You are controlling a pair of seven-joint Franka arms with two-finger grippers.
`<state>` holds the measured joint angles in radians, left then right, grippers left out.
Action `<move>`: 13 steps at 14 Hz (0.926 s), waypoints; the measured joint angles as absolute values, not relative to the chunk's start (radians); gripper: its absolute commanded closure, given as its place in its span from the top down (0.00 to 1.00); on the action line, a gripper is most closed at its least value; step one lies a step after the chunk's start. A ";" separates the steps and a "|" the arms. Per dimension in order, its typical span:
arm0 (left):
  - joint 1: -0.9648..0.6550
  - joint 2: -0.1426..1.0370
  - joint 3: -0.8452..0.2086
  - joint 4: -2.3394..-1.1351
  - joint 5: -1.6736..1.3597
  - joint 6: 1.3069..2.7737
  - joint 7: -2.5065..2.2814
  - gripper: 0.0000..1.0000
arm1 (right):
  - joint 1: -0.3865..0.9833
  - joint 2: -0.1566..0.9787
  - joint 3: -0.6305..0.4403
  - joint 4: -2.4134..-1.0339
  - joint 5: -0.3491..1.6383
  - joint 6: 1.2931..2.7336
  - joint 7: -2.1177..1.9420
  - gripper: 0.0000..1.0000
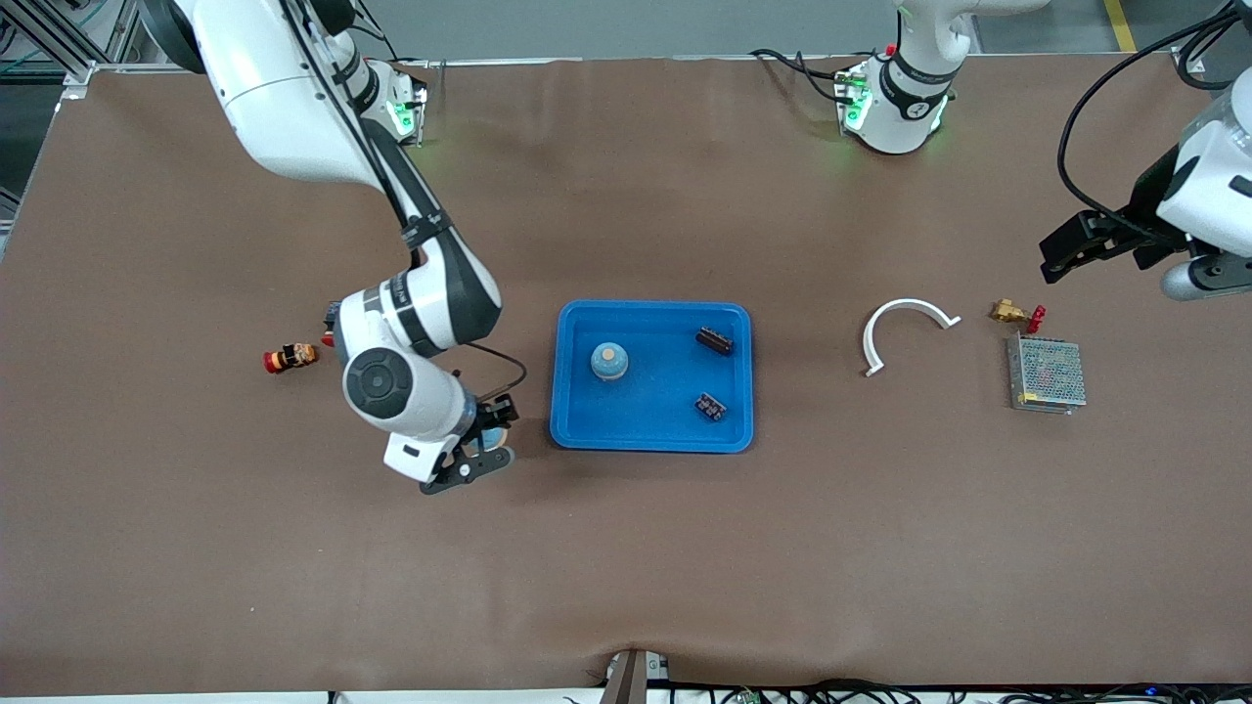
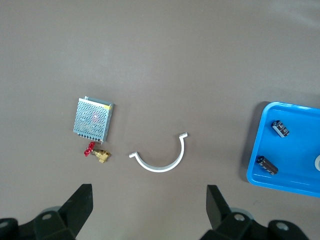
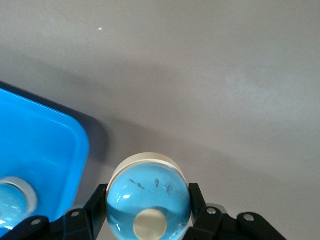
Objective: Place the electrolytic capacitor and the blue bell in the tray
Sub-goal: 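Carry the second bell to the tray with the right gripper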
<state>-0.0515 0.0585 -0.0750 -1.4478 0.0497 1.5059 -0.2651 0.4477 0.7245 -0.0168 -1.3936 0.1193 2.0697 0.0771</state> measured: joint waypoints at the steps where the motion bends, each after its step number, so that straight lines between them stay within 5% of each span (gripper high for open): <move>1: -0.059 0.048 -0.059 -1.460 0.045 1.506 -0.263 1.00 | 0.466 0.724 -0.015 -1.394 0.120 2.074 0.137 0.56; 13: -0.092 -0.008 -0.062 -1.524 0.042 1.483 -0.262 1.00 | 0.631 0.778 -0.013 -1.392 0.121 2.276 0.550 0.54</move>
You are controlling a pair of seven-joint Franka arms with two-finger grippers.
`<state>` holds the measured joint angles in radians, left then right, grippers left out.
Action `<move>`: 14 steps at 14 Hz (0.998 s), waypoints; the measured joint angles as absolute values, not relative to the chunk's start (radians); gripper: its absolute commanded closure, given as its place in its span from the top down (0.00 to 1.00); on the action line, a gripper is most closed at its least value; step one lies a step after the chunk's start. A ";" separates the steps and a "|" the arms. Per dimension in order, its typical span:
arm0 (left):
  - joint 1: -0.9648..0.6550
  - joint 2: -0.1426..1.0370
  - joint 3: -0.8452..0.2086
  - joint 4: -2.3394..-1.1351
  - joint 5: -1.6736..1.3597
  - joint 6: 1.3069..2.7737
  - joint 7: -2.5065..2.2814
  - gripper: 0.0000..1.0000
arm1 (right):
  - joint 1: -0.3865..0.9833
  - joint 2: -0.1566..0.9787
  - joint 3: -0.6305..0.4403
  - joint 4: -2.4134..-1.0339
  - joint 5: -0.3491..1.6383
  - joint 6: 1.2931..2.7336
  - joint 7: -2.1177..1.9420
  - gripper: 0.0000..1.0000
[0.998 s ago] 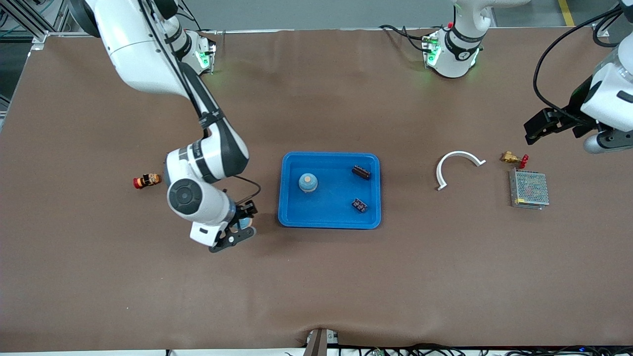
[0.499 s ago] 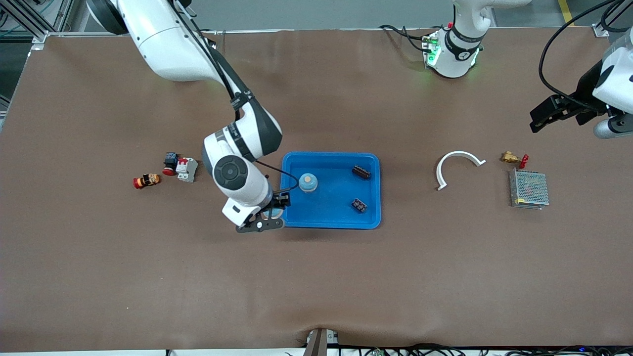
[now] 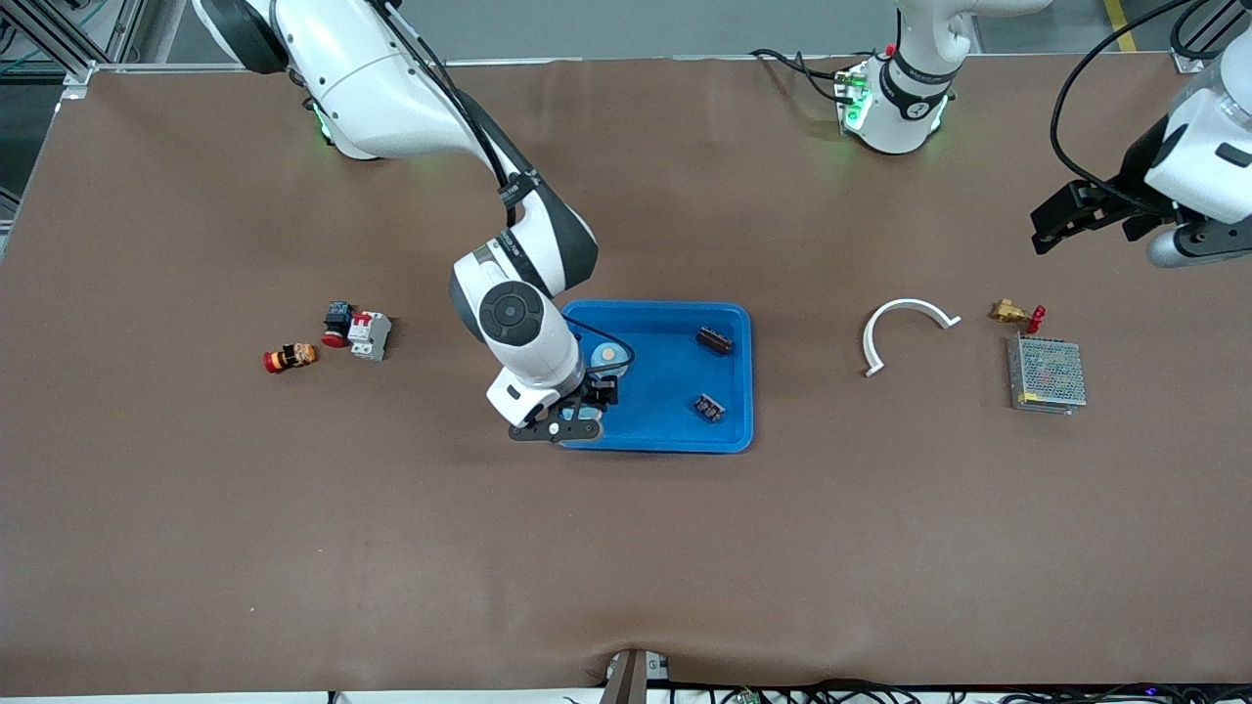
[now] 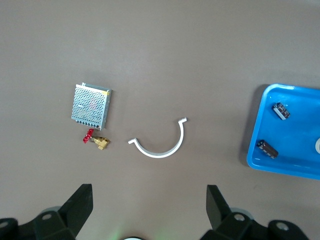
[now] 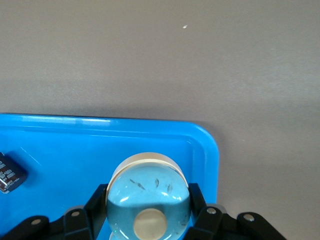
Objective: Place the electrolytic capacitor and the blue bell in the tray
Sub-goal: 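Carry the second bell to the tray with the right gripper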
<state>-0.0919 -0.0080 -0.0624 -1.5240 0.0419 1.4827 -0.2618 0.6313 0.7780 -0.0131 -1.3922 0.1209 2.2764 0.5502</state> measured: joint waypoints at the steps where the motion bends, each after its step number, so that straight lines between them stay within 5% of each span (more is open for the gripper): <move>1: -0.093 -0.008 -0.068 -1.524 0.042 1.477 -0.262 1.00 | 0.638 0.788 -0.013 -1.392 0.121 2.289 0.556 0.54; 14: -0.034 -0.008 -0.062 -1.524 0.037 1.473 -0.165 1.00 | 0.681 0.860 -0.014 -1.392 0.120 2.353 0.573 0.55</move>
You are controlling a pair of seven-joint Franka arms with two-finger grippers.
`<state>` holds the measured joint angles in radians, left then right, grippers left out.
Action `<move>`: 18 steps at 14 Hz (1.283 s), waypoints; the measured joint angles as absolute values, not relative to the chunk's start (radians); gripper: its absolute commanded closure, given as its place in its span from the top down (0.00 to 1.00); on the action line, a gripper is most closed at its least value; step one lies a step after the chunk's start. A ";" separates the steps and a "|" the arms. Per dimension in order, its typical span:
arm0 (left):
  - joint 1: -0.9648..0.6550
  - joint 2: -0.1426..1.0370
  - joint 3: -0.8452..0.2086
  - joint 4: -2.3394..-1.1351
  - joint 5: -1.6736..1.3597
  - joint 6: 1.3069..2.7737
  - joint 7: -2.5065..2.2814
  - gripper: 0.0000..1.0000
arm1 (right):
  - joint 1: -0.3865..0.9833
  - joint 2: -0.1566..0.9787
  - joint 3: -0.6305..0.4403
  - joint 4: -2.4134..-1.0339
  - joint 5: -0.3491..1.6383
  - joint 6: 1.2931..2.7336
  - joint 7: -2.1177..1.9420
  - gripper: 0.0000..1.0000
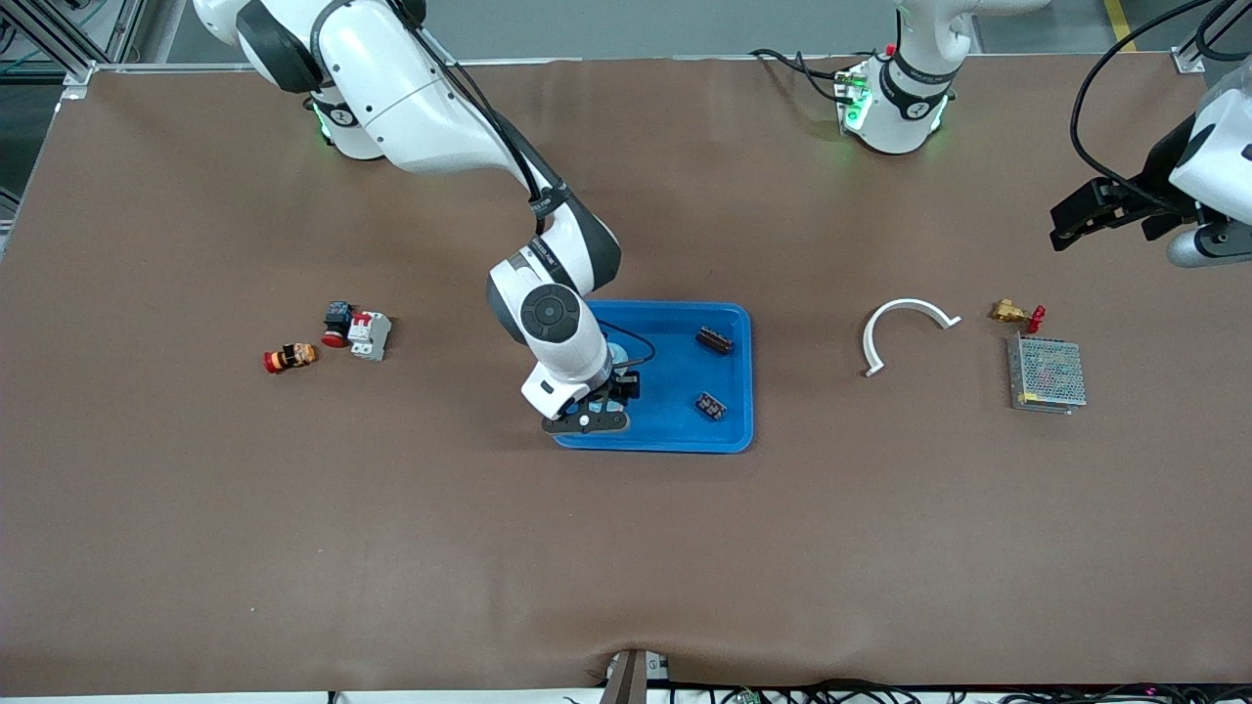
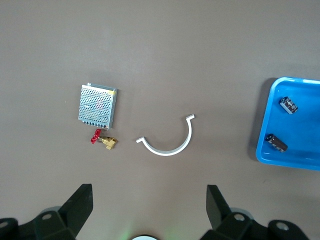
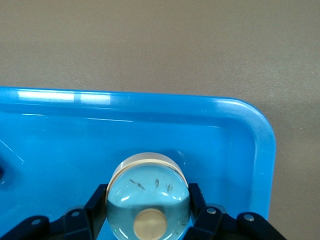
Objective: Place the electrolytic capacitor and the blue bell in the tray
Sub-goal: 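Carry the second bell to the tray with the right gripper, then open the right gripper to release the bell in the tray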
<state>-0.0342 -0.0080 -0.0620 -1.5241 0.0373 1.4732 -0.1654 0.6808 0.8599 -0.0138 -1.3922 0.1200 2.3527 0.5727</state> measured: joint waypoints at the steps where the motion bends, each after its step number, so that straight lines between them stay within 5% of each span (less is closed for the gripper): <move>1: -0.029 -0.008 -0.062 -1.524 0.037 1.473 -0.154 1.00 | 0.681 0.862 -0.014 -1.392 0.120 2.355 0.573 0.55; 9: -0.009 -0.008 -0.062 -1.524 0.015 1.473 -0.124 1.00 | 0.688 0.871 -0.014 -1.392 0.117 2.374 0.574 0.60; 11: -0.009 -0.008 -0.062 -1.524 0.013 1.473 -0.119 1.00 | 0.688 0.871 -0.014 -1.392 0.117 2.375 0.574 0.76; 12: -0.009 -0.008 -0.062 -1.524 0.013 1.473 -0.119 1.00 | 0.688 0.871 -0.014 -1.392 0.117 2.375 0.574 0.98; 18: -0.009 -0.008 -0.062 -1.524 0.004 1.474 -0.119 1.00 | 0.688 0.871 -0.015 -1.391 0.116 2.378 0.574 1.00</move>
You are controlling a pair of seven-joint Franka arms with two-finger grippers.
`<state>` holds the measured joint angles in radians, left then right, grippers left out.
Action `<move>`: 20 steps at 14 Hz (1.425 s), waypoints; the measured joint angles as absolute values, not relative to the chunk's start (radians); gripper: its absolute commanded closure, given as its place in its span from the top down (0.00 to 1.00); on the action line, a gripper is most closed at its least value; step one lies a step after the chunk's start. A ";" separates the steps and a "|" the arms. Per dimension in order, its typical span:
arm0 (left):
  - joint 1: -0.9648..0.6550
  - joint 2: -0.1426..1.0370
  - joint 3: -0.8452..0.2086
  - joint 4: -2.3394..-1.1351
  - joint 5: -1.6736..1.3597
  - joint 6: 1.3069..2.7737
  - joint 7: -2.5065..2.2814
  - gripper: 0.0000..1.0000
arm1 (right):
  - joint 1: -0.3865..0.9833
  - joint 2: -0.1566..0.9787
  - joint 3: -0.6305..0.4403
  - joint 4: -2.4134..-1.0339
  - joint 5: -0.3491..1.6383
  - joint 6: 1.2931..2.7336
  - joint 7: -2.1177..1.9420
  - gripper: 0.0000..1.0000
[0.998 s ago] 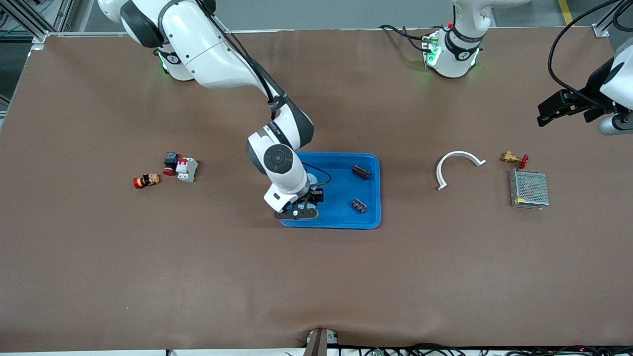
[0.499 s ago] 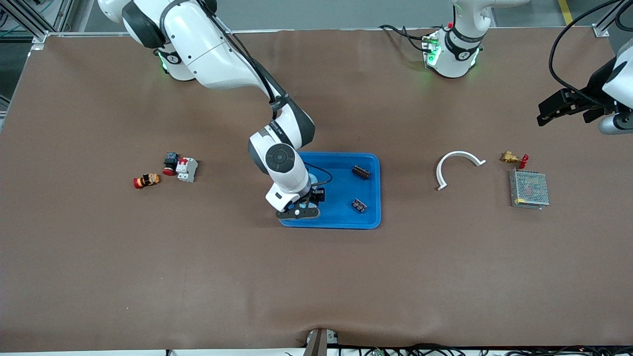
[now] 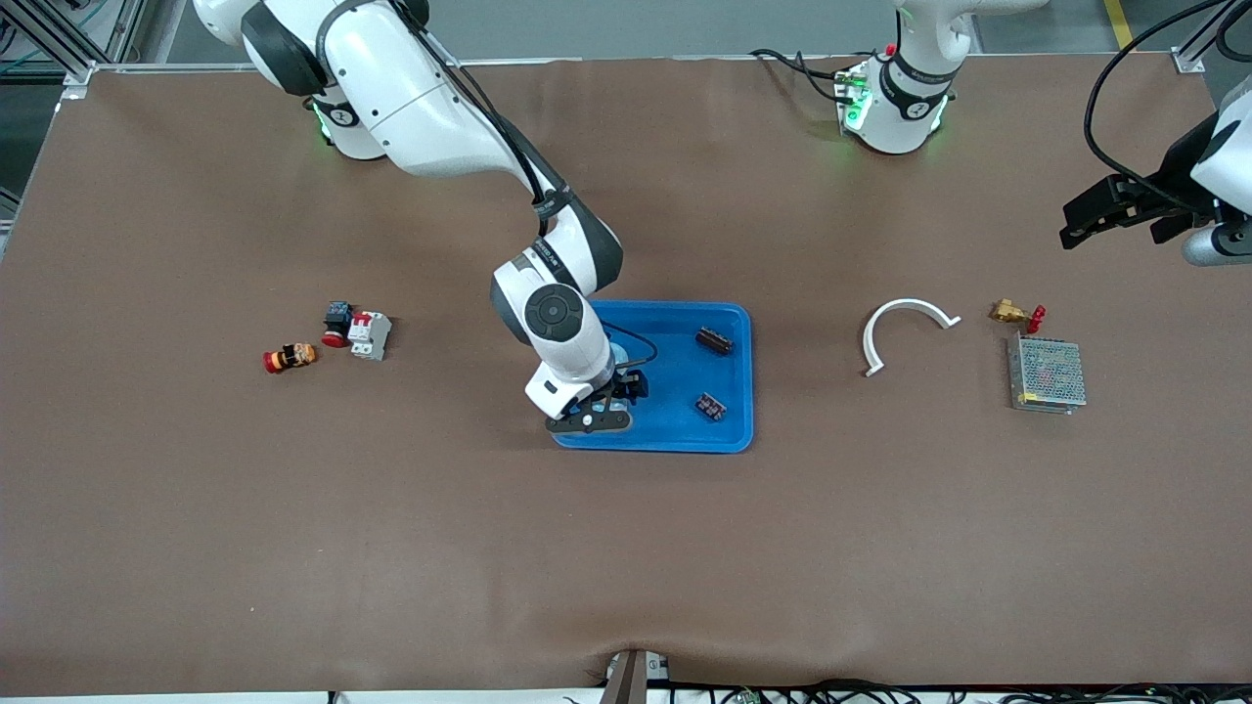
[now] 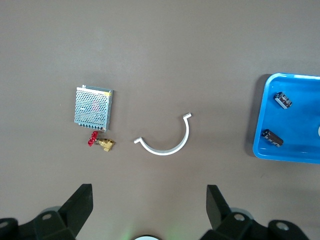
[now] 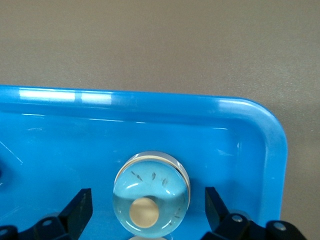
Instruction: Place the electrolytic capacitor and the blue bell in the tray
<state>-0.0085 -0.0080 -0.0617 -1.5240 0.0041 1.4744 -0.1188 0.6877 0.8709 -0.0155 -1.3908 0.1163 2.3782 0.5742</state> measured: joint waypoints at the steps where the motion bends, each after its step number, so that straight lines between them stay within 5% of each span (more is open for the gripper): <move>1: -0.009 -0.008 -0.062 -1.524 0.004 1.474 -0.119 1.00 | 0.688 0.870 -0.018 -1.387 0.116 2.378 0.574 1.00; 6: -0.009 -0.008 -0.062 -1.524 0.004 1.474 -0.119 1.00 | 0.685 0.797 -0.030 -1.354 0.116 2.240 0.573 1.00; 12: -0.009 -0.007 -0.062 -1.524 0.004 1.474 -0.119 1.00 | 0.641 0.539 -0.037 -1.383 0.116 1.946 0.521 1.00; 20: -0.009 -0.007 -0.062 -1.523 0.004 1.475 -0.119 1.00 | 0.543 0.026 -0.039 -1.804 0.107 1.856 0.322 1.00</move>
